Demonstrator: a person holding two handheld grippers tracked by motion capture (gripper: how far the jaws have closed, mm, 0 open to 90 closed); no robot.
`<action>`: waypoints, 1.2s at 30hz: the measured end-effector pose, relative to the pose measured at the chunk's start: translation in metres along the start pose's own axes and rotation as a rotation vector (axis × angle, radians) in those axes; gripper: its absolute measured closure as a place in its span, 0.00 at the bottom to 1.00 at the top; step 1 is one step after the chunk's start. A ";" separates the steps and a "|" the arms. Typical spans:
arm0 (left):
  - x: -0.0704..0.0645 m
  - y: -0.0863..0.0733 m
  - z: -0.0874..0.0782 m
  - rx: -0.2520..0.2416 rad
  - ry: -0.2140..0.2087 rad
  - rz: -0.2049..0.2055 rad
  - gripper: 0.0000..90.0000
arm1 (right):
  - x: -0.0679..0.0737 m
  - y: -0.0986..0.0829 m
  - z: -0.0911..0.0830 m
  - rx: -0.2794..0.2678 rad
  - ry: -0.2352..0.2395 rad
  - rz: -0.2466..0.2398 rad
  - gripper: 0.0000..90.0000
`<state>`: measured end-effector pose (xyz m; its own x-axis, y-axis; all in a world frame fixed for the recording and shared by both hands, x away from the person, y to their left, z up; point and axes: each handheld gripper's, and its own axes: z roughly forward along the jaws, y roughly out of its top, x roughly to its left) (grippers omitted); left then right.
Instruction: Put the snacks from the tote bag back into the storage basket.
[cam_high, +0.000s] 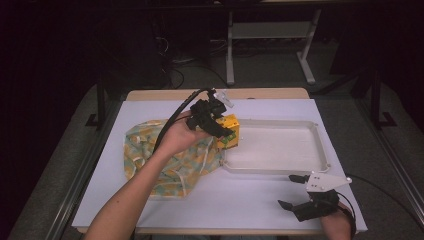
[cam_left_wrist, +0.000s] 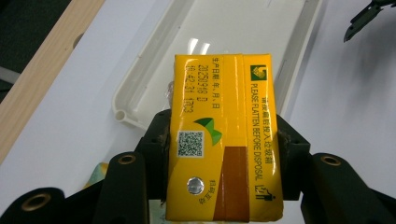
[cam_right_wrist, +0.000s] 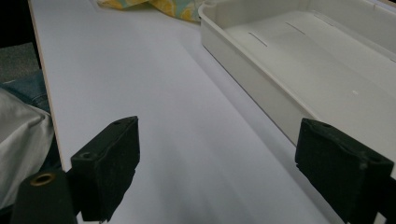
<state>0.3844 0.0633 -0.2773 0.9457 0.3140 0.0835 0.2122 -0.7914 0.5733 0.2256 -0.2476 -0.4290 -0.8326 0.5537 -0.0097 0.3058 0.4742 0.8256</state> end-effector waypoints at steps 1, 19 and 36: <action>-0.001 0.001 0.001 -0.003 -0.004 -0.003 0.56 | 0.000 0.000 0.000 0.000 0.000 -0.001 0.15; -0.008 0.014 0.019 -0.008 -0.029 0.019 0.56 | 0.000 0.001 0.000 -0.006 0.002 0.003 0.15; -0.011 0.020 0.037 0.000 -0.061 0.034 0.56 | 0.000 0.001 0.000 -0.008 0.003 0.005 0.15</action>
<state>0.3872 0.0239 -0.2969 0.9657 0.2542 0.0527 0.1796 -0.8008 0.5714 0.2258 -0.2471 -0.4282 -0.8326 0.5538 -0.0041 0.3059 0.4661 0.8301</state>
